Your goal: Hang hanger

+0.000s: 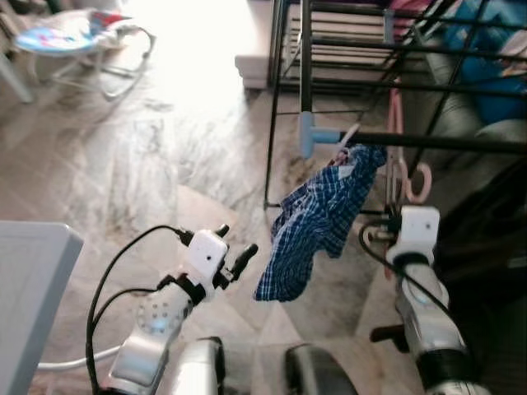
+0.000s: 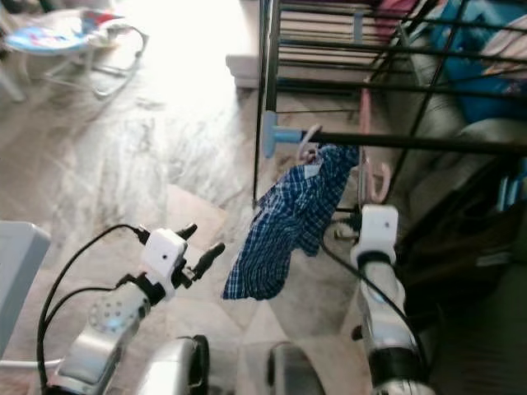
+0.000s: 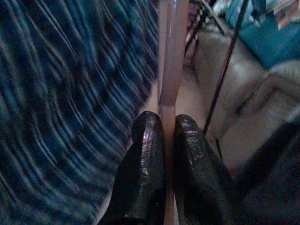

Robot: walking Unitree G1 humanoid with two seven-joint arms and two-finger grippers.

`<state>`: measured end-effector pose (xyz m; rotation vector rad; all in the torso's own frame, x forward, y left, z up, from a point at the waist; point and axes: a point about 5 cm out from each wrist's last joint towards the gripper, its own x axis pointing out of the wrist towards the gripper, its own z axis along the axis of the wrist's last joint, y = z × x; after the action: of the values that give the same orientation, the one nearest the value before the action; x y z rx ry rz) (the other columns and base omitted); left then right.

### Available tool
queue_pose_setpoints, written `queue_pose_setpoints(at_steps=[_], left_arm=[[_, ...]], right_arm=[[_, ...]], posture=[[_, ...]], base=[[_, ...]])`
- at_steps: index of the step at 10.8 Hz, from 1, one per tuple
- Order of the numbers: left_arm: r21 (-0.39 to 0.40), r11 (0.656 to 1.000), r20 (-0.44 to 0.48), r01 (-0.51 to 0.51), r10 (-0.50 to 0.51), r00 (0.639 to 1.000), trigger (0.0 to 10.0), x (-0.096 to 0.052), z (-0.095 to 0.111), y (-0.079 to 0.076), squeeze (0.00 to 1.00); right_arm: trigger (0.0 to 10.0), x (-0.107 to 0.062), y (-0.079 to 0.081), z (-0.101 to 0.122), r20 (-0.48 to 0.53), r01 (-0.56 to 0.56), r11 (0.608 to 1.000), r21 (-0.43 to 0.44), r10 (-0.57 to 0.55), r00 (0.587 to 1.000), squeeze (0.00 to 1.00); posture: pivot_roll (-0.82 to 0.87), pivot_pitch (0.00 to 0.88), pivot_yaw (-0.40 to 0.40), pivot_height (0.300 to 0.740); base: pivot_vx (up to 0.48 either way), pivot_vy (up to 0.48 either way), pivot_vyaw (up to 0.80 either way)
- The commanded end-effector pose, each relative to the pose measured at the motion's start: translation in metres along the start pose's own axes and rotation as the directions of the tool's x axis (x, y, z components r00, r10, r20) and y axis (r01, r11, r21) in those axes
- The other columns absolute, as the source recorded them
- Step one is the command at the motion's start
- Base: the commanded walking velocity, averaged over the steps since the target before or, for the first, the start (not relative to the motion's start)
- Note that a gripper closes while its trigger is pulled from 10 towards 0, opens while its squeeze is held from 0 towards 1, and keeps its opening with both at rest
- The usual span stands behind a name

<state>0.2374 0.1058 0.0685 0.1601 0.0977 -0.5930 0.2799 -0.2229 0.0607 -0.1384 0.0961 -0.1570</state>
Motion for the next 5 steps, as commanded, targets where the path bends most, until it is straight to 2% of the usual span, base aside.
queue_pose_setpoints(at_steps=[1,3,5], left_arm=[[-0.008,1.0,-0.03,0.011,-0.012,0.999,10.0,-0.004,-0.009,-0.009,0.0],[0.008,1.0,-0.031,0.023,-0.022,0.999,10.0,-0.004,-0.008,-0.01,0.0],[0.018,1.0,-0.037,0.001,0.0,0.999,10.0,-0.003,-0.009,-0.004,0.0]], right_arm=[[10.0,-0.007,-0.003,-0.003,0.004,0.016,1.0,0.011,-0.016,1.0,0.0],[10.0,-0.005,-0.005,0.008,0.052,0.037,0.999,0.037,-0.039,0.998,0.0],[10.0,0.014,-0.011,0.026,0.064,0.015,1.0,0.017,-0.016,0.998,0.0]], posture=[[0.0,0.224,-0.055,0.74],[0.01,0.224,-0.051,0.74],[0.01,0.225,-0.049,0.74]], base=[[0.0,0.0,0.0],[0.0,0.0,0.0],[0.0,0.0,0.0]])
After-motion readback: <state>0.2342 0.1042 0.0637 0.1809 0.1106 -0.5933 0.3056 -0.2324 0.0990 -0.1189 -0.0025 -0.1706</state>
